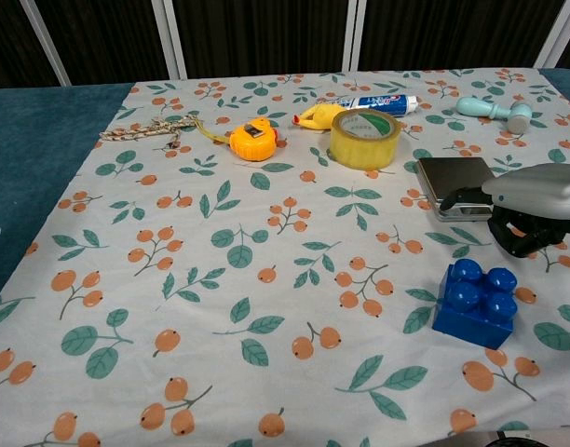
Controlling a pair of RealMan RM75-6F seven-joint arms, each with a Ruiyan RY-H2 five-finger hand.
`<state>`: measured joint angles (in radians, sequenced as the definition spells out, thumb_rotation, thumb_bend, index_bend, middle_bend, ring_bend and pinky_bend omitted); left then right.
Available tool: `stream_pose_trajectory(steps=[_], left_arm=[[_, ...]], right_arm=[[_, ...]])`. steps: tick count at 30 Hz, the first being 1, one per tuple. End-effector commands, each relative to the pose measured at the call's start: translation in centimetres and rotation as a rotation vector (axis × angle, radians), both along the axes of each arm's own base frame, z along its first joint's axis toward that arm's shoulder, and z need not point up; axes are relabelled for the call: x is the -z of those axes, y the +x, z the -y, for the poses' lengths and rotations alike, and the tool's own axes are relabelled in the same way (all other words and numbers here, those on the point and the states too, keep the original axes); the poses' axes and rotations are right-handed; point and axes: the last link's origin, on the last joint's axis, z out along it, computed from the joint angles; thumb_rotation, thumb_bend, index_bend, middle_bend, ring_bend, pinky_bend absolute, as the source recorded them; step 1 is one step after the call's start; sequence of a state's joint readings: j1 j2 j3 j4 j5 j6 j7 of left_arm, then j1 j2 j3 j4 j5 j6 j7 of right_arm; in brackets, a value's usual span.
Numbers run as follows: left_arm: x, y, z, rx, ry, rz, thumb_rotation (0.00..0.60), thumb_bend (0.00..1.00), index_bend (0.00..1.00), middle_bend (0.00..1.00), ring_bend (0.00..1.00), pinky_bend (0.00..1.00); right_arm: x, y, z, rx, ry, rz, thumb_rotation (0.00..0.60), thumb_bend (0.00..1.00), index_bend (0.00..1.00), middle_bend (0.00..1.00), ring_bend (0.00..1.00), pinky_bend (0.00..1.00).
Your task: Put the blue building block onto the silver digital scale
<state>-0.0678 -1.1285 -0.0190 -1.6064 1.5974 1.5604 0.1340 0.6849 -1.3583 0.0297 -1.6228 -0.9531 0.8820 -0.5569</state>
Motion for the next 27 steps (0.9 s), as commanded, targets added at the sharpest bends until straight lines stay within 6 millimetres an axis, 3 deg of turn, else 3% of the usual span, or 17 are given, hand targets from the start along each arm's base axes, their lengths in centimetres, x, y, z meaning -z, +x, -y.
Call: stream_pose_trajectory(steps=[1,12,18,23,27], left_arm=[[0.0,0.0,0.0,0.000,0.001,0.000,0.600,0.31,0.05,0.08,0.05,0.09],[0.0,0.0,0.0,0.001,0.000,-0.005,0.600,0.31,0.05,0.08,0.05,0.09],[0.0,-0.1,0.0,-0.001,0.000,-0.007,0.600,0.31,0.05,0.08,0.05,0.09],[0.0,0.0,0.0,0.000,0.001,-0.007,0.600,0.31,0.05,0.08,0.05,0.09],[0.0,0.0,0.0,-0.001,0.001,-0.007,0.600,0.31,0.05,0.08,0.05,0.09]], right_arm=[[0.1,-0.1,0.0,0.001,0.003,-0.002,0.600,0.84,0.13,0.78,0.80,0.68],[0.3,-0.7,-0.3,0.009,0.021,-0.012,0.600,0.84,0.16,0.78,0.80,0.68],[0.3,-1.2,-0.3,0.008,0.033,-0.044,0.600,0.84,0.39,0.78,0.80,0.68],[0.2,-0.9,0.0,0.007,0.020,-0.040,0.600,0.84,0.34,0.78,0.80,0.68],[-0.6,0.3,0.6,-0.019,-0.039,0.009,0.600,0.83,0.16,0.75,0.80,0.68]])
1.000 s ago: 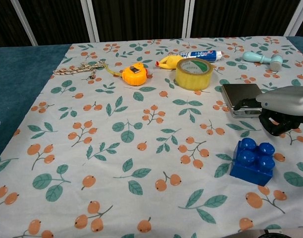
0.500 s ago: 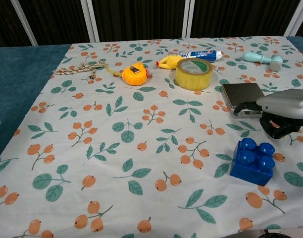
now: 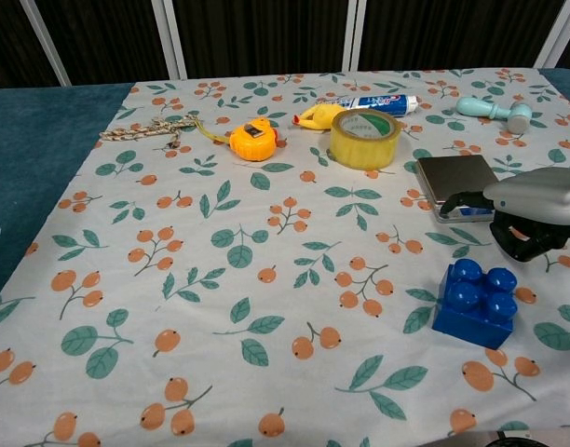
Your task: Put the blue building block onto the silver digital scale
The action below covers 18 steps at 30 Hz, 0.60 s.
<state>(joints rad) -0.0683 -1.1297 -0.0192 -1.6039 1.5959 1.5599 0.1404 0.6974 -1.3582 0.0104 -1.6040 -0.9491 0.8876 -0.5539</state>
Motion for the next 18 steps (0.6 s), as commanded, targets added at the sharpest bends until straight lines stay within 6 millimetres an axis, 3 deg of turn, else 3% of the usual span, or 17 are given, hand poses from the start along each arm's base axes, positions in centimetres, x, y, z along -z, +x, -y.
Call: stream_pose_trajectory(steps=[1,3,4,8,11,14,18], left_arm=[[0.0,0.0,0.0,0.000,0.000,0.000,0.600,0.31,0.05,0.08,0.05,0.09],[0.0,0.0,0.0,0.000,0.001,0.000,0.600,0.31,0.05,0.08,0.05,0.09],[0.0,0.0,0.0,0.000,0.001,0.000,0.600,0.31,0.05,0.08,0.05,0.09],[0.0,0.0,0.0,0.000,0.001,0.001,0.600,0.31,0.05,0.08,0.05,0.09],[0.0,0.0,0.0,0.000,0.001,0.002,0.600,0.31,0.05,0.08,0.05,0.09],[0.0,0.0,0.0,0.000,0.001,0.002,0.600,0.31,0.05,0.08,0.05,0.09],[0.0,0.0,0.0,0.000,0.001,0.002,0.600,0.31,0.05,0.08,0.05,0.09]], right_arm=[[-0.7,1.0,0.5,-0.022,-0.050,0.046,0.600,0.83,0.11,0.75,0.80,0.68],[-1.1,1.6,0.7,-0.034,-0.078,0.078,0.600,0.81,0.01,0.70,0.77,0.68],[-1.5,2.0,0.9,-0.041,-0.096,0.098,0.600,0.79,0.00,0.67,0.76,0.68],[-3.1,3.0,1.1,-0.060,-0.158,0.162,0.600,0.51,0.00,0.45,0.62,0.64],[-4.4,3.5,0.8,-0.060,-0.188,0.212,0.600,0.33,0.00,0.26,0.43,0.48],[-5.5,4.0,0.0,-0.052,-0.191,0.253,0.600,0.21,0.00,0.11,0.25,0.30],[-6.1,4.3,-2.2,-0.025,-0.146,0.288,0.600,0.13,0.00,0.01,0.12,0.26]])
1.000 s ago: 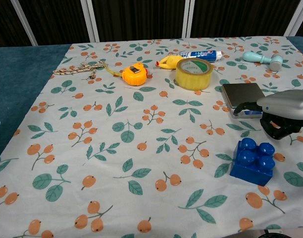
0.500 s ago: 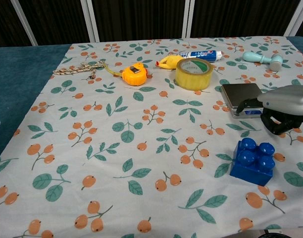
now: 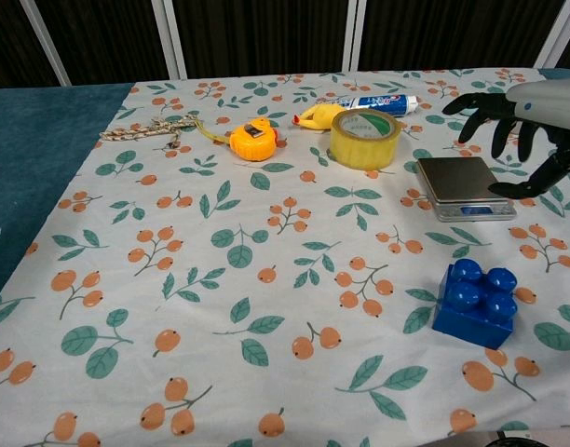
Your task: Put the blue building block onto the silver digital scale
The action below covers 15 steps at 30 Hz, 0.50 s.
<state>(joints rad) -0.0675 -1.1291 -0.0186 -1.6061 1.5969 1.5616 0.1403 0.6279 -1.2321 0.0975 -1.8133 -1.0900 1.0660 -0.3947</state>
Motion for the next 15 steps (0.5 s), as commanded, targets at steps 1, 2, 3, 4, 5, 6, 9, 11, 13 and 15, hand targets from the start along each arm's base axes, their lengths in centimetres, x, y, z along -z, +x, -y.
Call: stream_pose_trajectory(steps=[1,2,3,4,5,6,9,11,13,15], left_arm=[[0.0,0.0,0.0,0.000,0.000,0.000,0.600,0.31,0.05,0.08,0.05,0.09],[0.0,0.0,0.0,0.000,0.000,0.000,0.600,0.31,0.05,0.08,0.05,0.09],[0.0,0.0,0.0,0.000,0.000,-0.001,0.600,0.31,0.05,0.08,0.05,0.09],[0.0,0.0,0.0,0.000,0.000,-0.001,0.600,0.31,0.05,0.08,0.05,0.09],[0.0,0.0,0.0,0.001,0.000,-0.001,0.600,0.31,0.05,0.08,0.05,0.09],[0.0,0.0,0.0,0.001,0.001,-0.001,0.600,0.31,0.05,0.08,0.05,0.09],[0.0,0.0,0.1,0.000,0.001,0.000,0.600,0.31,0.05,0.08,0.05,0.09],[0.0,0.0,0.0,-0.001,0.001,-0.001,0.600,0.31,0.05,0.08,0.05,0.09],[0.0,0.0,0.0,-0.001,0.001,-0.001,0.600,0.31,0.05,0.08,0.05,0.09],[0.0,0.0,0.0,-0.002,0.001,0.000,0.600,0.31,0.05,0.08,0.05,0.09]], right_arm=[[-0.8,0.1,-2.1,0.022,0.043,0.035,0.600,0.12,0.00,0.01,0.11,0.25],[-0.9,0.1,-2.7,0.028,0.060,0.039,0.600,0.11,0.00,0.01,0.10,0.23],[-0.8,0.0,-3.5,0.033,0.081,0.041,0.600,0.11,0.00,0.00,0.10,0.22],[-0.8,0.0,-3.9,0.033,0.089,0.041,0.600,0.11,0.00,0.00,0.09,0.21],[-0.8,0.0,-4.3,0.032,0.096,0.038,0.600,0.10,0.00,0.00,0.09,0.20],[-0.7,-0.2,-4.8,0.028,0.099,0.032,0.600,0.10,0.00,0.00,0.09,0.19],[0.0,-0.6,-6.2,0.013,0.113,0.012,0.600,0.10,0.00,0.00,0.10,0.19],[1.3,-1.1,-7.8,-0.001,0.149,-0.019,0.600,0.10,0.00,0.01,0.10,0.19],[1.8,-1.1,-8.3,-0.005,0.150,-0.018,0.600,0.10,0.00,0.01,0.10,0.19],[2.4,-1.2,-8.7,-0.009,0.156,-0.017,0.600,0.10,0.00,0.01,0.10,0.19]])
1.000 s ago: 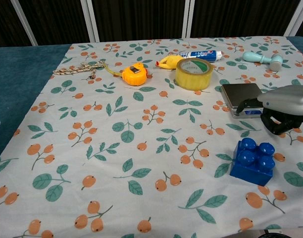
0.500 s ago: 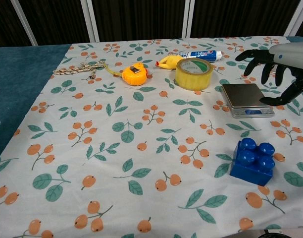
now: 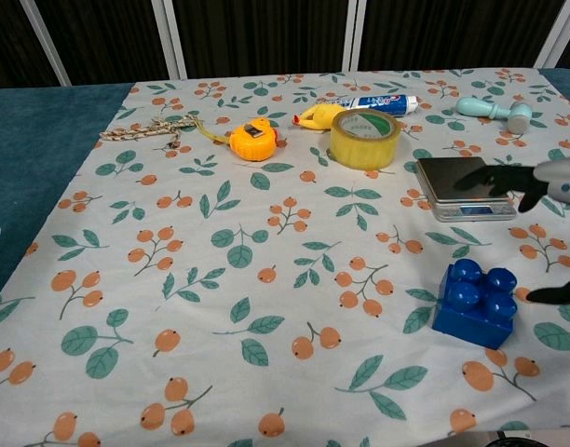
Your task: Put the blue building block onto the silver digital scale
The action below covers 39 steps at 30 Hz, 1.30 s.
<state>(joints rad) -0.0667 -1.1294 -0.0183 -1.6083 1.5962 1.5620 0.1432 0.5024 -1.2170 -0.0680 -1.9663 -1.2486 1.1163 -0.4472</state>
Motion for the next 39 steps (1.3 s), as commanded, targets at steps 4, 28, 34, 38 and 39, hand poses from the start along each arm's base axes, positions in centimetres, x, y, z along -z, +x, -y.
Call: stream_pose_trajectory(steps=[4,28,34,38,39], left_arm=[[0.0,0.0,0.0,0.000,0.000,0.000,0.600,0.31,0.05,0.08,0.05,0.09],[-0.1,0.0,0.0,0.001,0.003,0.001,0.600,0.31,0.05,0.08,0.05,0.09],[-0.1,0.0,0.0,0.001,0.003,0.004,0.600,0.31,0.05,0.08,0.05,0.09],[-0.1,0.0,0.0,0.001,0.003,0.005,0.600,0.31,0.05,0.08,0.05,0.09],[-0.1,0.0,0.0,0.001,0.002,0.005,0.600,0.31,0.05,0.08,0.05,0.09]], right_arm=[[1.5,-0.3,-1.0,-0.018,0.005,-0.021,0.600,0.10,0.00,0.03,0.10,0.19],[5.5,-0.7,-0.3,0.021,0.009,-0.012,0.600,0.31,0.21,0.46,0.58,0.54],[3.6,1.1,1.3,0.002,-0.092,0.096,0.600,0.52,0.38,0.54,0.65,0.62],[1.7,2.0,2.9,-0.003,-0.113,0.095,0.600,0.54,0.39,0.54,0.66,0.61],[1.1,2.2,3.6,0.000,-0.121,0.094,0.600,0.54,0.39,0.55,0.66,0.61]])
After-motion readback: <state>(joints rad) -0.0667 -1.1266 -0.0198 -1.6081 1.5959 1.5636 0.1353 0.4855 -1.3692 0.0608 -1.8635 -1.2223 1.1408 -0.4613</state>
